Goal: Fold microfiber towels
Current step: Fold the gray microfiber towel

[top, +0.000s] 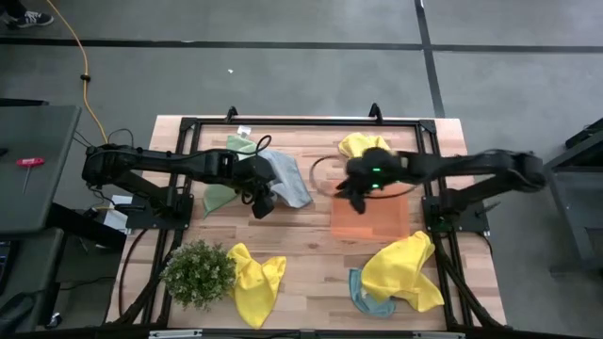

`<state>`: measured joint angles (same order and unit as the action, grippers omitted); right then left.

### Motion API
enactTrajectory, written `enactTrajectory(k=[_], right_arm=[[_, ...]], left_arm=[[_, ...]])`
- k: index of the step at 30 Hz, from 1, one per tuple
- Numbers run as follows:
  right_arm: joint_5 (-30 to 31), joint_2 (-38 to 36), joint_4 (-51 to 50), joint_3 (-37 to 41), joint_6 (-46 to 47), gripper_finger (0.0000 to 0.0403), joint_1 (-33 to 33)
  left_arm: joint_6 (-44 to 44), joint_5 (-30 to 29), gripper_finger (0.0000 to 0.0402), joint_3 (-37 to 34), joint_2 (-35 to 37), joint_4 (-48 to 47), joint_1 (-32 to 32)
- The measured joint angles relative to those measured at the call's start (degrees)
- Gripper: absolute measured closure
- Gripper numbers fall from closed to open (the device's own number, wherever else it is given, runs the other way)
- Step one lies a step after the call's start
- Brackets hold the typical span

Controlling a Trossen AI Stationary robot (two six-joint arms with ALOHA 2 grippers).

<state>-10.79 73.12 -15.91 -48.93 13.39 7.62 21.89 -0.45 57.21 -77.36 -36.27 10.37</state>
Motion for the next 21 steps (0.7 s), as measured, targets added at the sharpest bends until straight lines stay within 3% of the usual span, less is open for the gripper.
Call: enactTrajectory(k=[5,10,15,21], right_arm=[[0.1,14.4,-7.7,-12.6,-15.5,0.0215,0.0],[0.2,25.1,-11.8,-21.4,-27.6,0.0206,0.0],[1.3,33.0,-12.0,-25.1,-36.6,0.0206,-0.2],[2.1,40.4,-11.0,-26.8,-39.4,0.0206,-0.2]], left_arm=[[0.0,0.0,0.0401,0.0,0.0,0.0,0.0],[0.3,-0.2,0.0401,0.0,0.0,0.0,0.0],[0.5,-0.2,0.0401,0.0,0.0,0.1,0.0],[1.5,-0.2,0.0401,0.0,0.0,0.1,0.0]])
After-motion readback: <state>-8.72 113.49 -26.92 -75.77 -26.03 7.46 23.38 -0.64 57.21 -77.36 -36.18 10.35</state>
